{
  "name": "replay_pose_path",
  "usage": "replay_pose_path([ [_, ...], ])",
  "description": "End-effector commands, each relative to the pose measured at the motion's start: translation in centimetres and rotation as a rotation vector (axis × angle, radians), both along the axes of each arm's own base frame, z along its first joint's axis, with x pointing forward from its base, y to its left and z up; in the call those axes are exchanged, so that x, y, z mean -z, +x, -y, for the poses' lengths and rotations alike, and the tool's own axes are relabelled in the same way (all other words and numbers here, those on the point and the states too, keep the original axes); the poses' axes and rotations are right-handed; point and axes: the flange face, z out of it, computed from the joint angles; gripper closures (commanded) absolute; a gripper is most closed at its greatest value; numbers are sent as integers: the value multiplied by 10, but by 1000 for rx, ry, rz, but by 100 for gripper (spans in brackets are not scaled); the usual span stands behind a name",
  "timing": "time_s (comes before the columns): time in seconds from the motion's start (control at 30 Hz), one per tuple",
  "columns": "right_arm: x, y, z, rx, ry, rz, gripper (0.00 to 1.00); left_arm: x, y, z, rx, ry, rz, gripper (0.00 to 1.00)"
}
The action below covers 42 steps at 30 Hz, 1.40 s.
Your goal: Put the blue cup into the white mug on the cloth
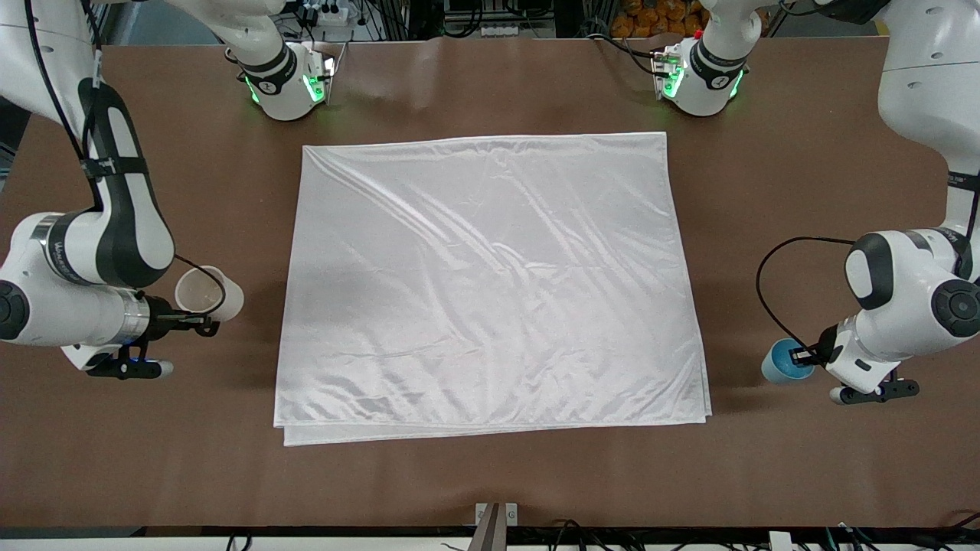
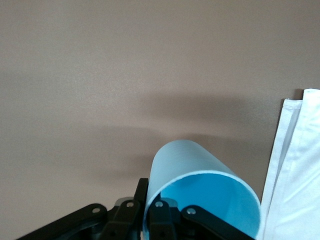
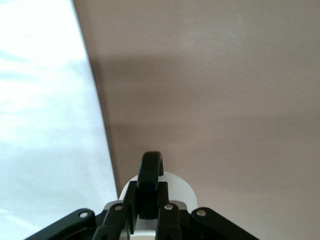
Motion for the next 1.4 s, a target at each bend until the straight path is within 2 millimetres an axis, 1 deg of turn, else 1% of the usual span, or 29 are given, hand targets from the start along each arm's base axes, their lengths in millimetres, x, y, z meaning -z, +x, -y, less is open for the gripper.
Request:
replay_pose_path([
  [0.0, -17, -5, -22, -12, -3, -2, 99, -11, 1, 2, -3, 23, 17, 100],
  [0.07, -24, -4, -32, -2, -8, 3, 99, -11, 1, 2, -3, 23, 17, 100],
  [0.2, -34, -2, -59, 23, -20, 3, 99, -11, 1, 2, -3, 23, 17, 100],
  [0.4, -36, -4, -103, 48, -36, 8, 100, -12, 1, 1, -4, 23, 18, 100],
  [0.5, -39, -5, -129, 77, -45, 14, 100, -13, 1, 1, -2, 23, 20, 100],
  [0.6, -42, -9, -163, 103, -41, 20, 100, -14, 1, 1, -4, 23, 21, 100],
  [0.7, -43, -13, -191, 126, -38, 21, 100, -19, 2, 2, -2, 23, 27, 100],
  [0.87, -39, -18, -217, 147, -42, 19, 100, -20, 2, 3, -1, 23, 29, 100],
  [0.97, -41, -19, -228, 158, -27, 23, 100, -23, 2, 3, -1, 24, 34, 100],
  [1.1, -44, -21, -250, 167, -7, 29, 100, -27, 2, 5, 2, 23, 40, 100],
  [1.3, -45, -24, -291, 208, 28, 55, 100, -28, 2, 6, 4, 24, 42, 100],
  [1.37, -44, -23, -305, 222, 35, 67, 100, -35, 3, 8, 5, 23, 51, 100],
])
